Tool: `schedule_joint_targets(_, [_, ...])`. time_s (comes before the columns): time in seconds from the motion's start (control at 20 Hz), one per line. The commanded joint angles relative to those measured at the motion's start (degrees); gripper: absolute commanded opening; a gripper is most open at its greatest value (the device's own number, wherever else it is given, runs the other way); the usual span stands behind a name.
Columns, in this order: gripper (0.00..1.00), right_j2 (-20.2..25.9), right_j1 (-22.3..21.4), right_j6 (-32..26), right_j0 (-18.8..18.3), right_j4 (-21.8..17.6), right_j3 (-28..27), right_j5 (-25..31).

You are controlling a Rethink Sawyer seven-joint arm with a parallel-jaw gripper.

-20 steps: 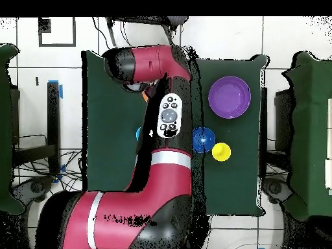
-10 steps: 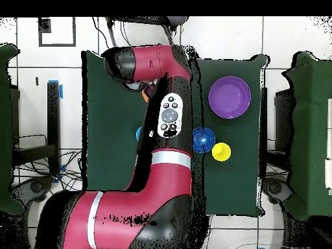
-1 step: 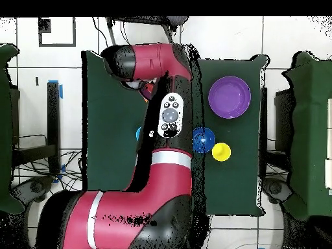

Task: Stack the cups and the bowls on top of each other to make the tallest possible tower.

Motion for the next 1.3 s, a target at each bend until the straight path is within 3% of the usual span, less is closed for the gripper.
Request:
schedule_joint_targets(0.05, [1.00,4.4,0.0,4.0,-0.2,2.7,1.3,5.0])
schedule_joint_targets(0.5, [1.00,2.5,-2.8,2.9,-0.3,3.6,4.2,5.1])
schedule_joint_targets(0.65, [1.00,1.8,-1.3,3.0,0.2,2.8,2.4,5.1])
schedule_joint_targets(1.0, [1.00,2.0,-0.9,0.9,-1.0,2.3,5.2,1.5])
schedule_joint_targets(1.3, [1.00,3.0,-1.3,-1.8,-2.9,2.8,5.4,1.7])
